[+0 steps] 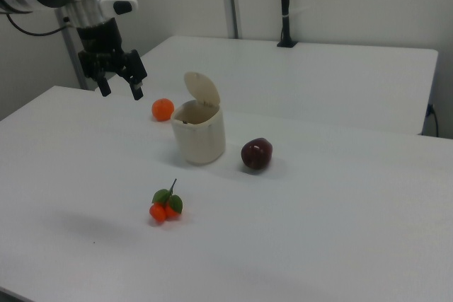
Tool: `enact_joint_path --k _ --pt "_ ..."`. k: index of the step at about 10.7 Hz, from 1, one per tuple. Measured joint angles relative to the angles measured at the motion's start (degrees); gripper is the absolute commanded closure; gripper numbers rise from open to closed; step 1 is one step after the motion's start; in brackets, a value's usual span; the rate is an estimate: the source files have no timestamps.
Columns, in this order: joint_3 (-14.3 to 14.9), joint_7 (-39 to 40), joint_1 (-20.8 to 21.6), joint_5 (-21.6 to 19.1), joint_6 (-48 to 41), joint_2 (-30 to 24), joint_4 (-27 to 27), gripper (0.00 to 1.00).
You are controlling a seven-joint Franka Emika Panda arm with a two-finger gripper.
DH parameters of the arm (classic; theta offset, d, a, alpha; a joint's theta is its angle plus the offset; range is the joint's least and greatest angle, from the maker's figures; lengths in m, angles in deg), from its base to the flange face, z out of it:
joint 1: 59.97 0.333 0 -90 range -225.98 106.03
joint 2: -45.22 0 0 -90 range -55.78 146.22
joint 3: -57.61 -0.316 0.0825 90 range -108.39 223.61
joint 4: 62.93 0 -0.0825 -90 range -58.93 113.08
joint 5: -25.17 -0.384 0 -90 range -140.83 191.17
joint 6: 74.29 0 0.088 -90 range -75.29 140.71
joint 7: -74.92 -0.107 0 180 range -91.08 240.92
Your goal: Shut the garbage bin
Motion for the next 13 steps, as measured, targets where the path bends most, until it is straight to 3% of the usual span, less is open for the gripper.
enact_joint_path --k 9,10,13 --pt "0.02 -0.53 -0.21 -0.06 0.00 0.00 -0.12 0.02" --pt "0.02 -0.53 -0.21 -0.18 0.00 0.00 -0.12 0.17" --pt "0.02 -0.58 -0.31 -1.86 0.00 0.00 -0.11 0.80"
